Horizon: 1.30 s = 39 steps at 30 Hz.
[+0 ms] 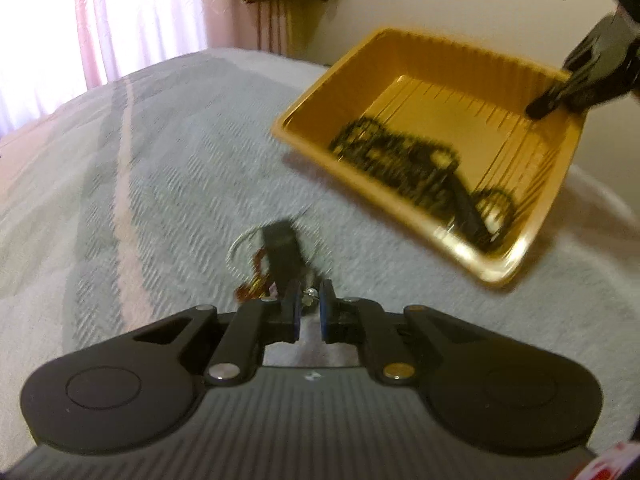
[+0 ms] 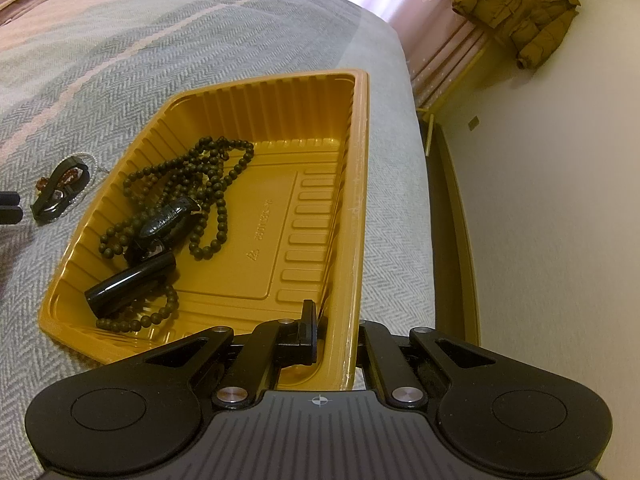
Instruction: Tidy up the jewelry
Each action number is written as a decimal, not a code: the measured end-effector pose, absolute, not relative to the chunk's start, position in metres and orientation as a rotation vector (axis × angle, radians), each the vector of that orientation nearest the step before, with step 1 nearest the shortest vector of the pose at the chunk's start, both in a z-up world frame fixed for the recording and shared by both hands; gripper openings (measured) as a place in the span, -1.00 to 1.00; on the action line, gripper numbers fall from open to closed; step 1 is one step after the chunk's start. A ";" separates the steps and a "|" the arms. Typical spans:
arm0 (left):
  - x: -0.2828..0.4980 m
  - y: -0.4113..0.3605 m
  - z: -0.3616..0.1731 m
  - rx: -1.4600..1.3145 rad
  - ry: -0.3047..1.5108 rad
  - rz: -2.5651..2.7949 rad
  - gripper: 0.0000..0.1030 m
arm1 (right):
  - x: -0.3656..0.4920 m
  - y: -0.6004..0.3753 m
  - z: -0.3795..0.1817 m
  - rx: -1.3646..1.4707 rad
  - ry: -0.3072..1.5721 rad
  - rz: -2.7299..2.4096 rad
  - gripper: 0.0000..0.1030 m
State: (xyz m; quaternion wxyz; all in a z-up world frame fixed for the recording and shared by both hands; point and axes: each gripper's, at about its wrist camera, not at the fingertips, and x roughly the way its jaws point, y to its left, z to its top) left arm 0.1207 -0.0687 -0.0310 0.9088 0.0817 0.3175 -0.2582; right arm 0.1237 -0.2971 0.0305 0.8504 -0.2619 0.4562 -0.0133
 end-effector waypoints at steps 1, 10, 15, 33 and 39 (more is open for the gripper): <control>0.121 -0.072 -0.026 0.159 0.647 -0.545 -0.85 | 0.124 -0.297 0.031 -0.552 0.961 -0.028 -0.93; 0.128 -0.118 0.004 0.124 0.596 -0.670 -0.85 | 0.123 -0.298 0.031 -0.549 0.960 -0.025 -0.93; 0.134 -0.139 0.006 0.120 0.595 -0.707 -0.85 | 0.123 -0.298 0.031 -0.546 0.962 -0.024 -0.93; 0.134 -0.118 -0.001 0.093 0.597 -0.644 -0.54 | 0.122 -0.298 0.031 -0.546 0.961 -0.024 -0.93; 0.121 -0.068 -0.016 0.079 0.642 -0.526 -0.52 | 0.122 -0.298 0.032 -0.545 0.962 -0.023 -0.93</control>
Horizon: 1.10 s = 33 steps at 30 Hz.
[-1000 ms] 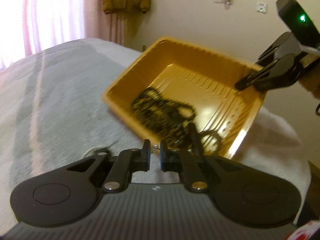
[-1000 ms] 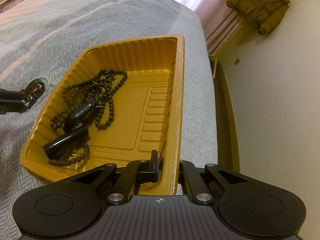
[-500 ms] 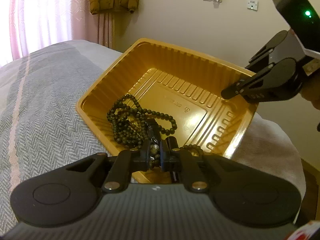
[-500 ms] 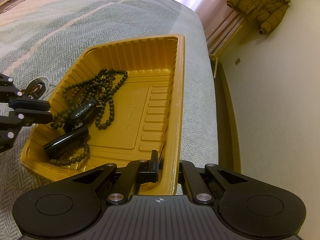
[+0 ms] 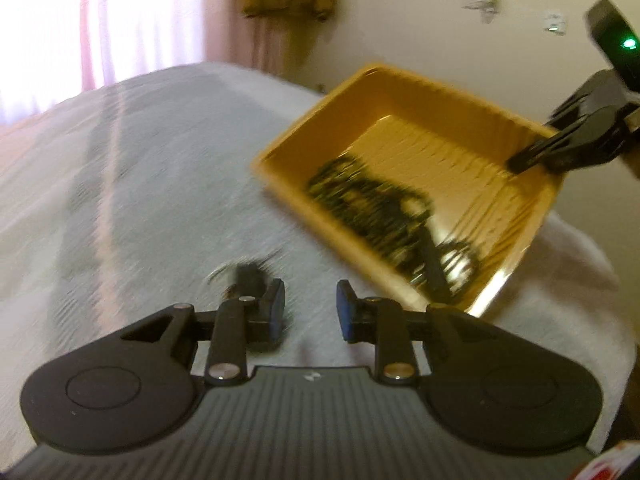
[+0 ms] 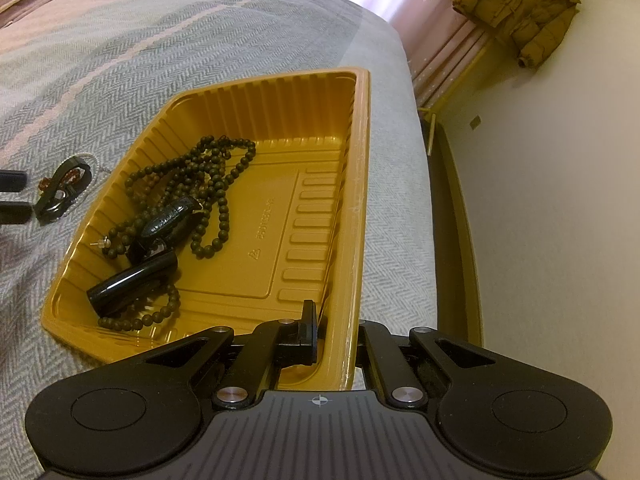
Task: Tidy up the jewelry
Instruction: 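Grasp the black band with the left gripper and lift it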
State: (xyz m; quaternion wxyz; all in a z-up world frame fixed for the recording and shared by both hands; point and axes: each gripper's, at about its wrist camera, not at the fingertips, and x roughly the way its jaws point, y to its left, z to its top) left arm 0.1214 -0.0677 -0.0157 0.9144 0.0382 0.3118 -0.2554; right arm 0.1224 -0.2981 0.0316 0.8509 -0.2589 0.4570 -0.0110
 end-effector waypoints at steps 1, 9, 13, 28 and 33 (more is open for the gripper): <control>0.121 -0.061 -0.019 0.076 0.650 -0.505 -0.52 | 0.123 -0.298 0.032 -0.546 0.962 -0.024 -0.93; 0.135 -0.046 -0.031 0.051 0.668 -0.451 -0.52 | 0.122 -0.298 0.032 -0.546 0.963 -0.024 -0.93; 0.148 -0.056 -0.037 0.038 0.664 -0.458 -0.47 | 0.123 -0.298 0.032 -0.546 0.964 -0.025 -0.93; 0.188 -0.071 -0.052 -0.016 0.741 -0.427 -0.48 | 0.123 -0.300 0.033 -0.546 0.962 -0.020 -0.93; 0.187 -0.067 -0.051 -0.026 0.757 -0.426 -0.64 | 0.124 -0.300 0.033 -0.547 0.962 -0.020 -0.93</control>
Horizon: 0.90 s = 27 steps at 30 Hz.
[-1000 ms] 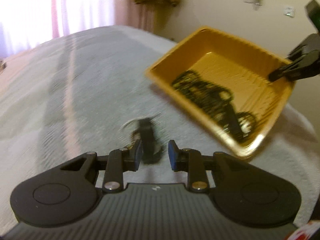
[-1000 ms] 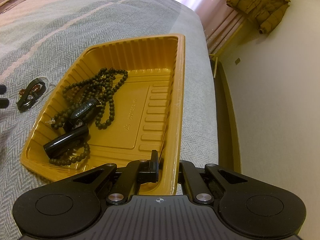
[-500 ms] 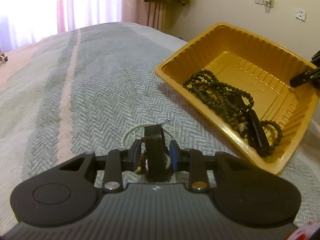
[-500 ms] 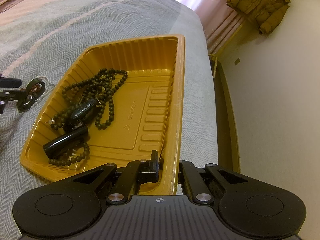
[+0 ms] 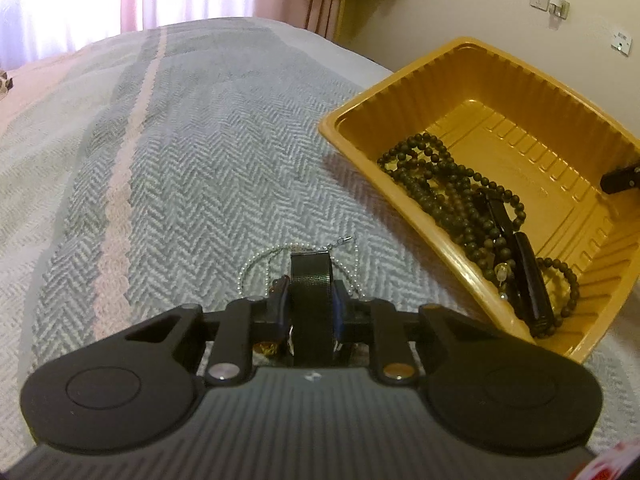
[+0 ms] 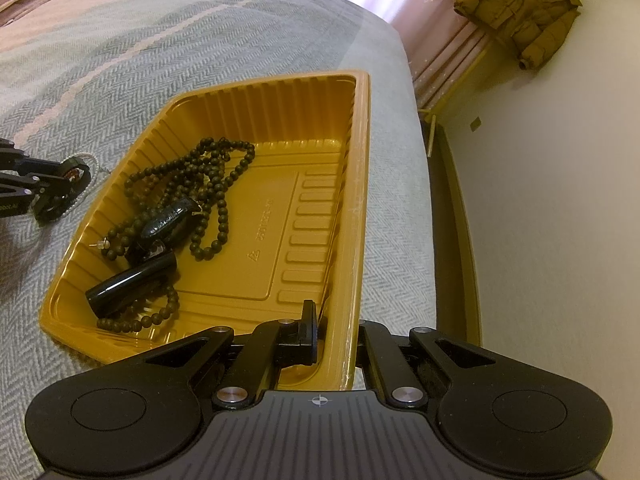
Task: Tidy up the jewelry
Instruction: 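Grasp the black band with the left gripper and lift it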
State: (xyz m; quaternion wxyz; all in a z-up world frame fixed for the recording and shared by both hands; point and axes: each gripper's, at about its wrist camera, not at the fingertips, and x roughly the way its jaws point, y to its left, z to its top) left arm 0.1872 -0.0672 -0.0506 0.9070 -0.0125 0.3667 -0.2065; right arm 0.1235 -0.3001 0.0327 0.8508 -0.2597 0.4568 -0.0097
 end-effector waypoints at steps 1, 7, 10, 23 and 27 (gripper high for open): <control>0.186 -0.064 -0.048 -0.036 0.755 -0.427 -0.64 | 0.123 -0.300 0.033 -0.547 0.962 -0.021 -0.93; 0.179 -0.049 -0.030 -0.043 0.731 -0.434 -0.64 | 0.124 -0.299 0.034 -0.549 0.959 -0.021 -0.93; 0.177 -0.039 -0.020 -0.054 0.712 -0.431 -0.64 | 0.122 -0.297 0.034 -0.550 0.955 -0.019 -0.93; 0.177 -0.018 0.006 -0.071 0.690 -0.421 -0.64 | 0.119 -0.296 0.036 -0.555 0.951 -0.021 -0.93; 0.178 -0.019 0.016 -0.066 0.680 -0.432 -0.64 | 0.119 -0.296 0.036 -0.556 0.952 -0.021 -0.93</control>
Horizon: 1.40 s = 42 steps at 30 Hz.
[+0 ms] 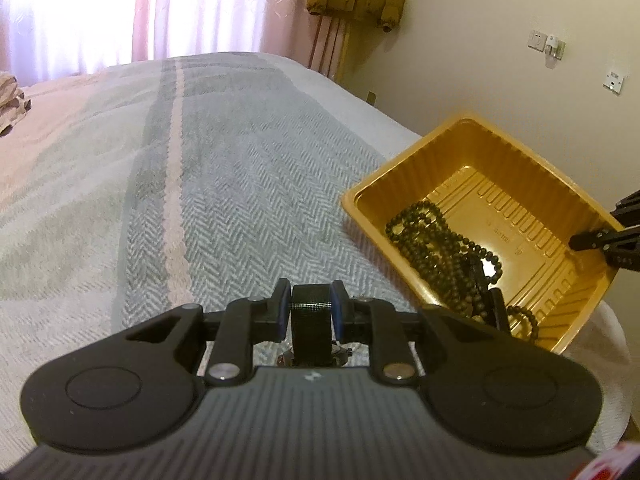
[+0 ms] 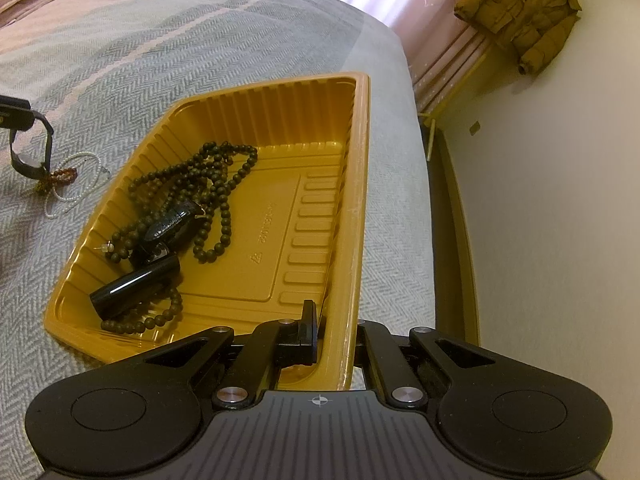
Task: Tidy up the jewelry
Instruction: 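Grasp the black band with the left gripper and lift it, then carry the black band into the tray and open the left gripper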
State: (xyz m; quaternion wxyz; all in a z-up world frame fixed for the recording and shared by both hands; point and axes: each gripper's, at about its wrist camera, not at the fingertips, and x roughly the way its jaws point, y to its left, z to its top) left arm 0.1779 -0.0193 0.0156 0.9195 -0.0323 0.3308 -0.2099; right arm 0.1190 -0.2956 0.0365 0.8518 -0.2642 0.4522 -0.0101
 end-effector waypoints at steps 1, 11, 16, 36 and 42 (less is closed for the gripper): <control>0.178 -0.020 0.017 -0.067 0.679 -0.435 -0.65 | 0.119 -0.296 0.037 -0.556 0.952 -0.021 -0.93; 0.175 -0.056 0.041 -0.042 0.643 -0.546 -0.64 | 0.119 -0.295 0.036 -0.556 0.951 -0.021 -0.93; 0.170 -0.092 0.053 -0.040 0.622 -0.653 -0.64 | 0.119 -0.295 0.037 -0.556 0.951 -0.020 -0.93; 0.164 -0.168 0.042 -0.031 0.658 -0.877 -0.47 | 0.119 -0.296 0.035 -0.546 0.962 -0.013 -0.93; 0.173 -0.125 0.039 -0.059 0.657 -0.761 -0.47 | 0.120 -0.297 0.033 -0.553 0.959 -0.016 -0.93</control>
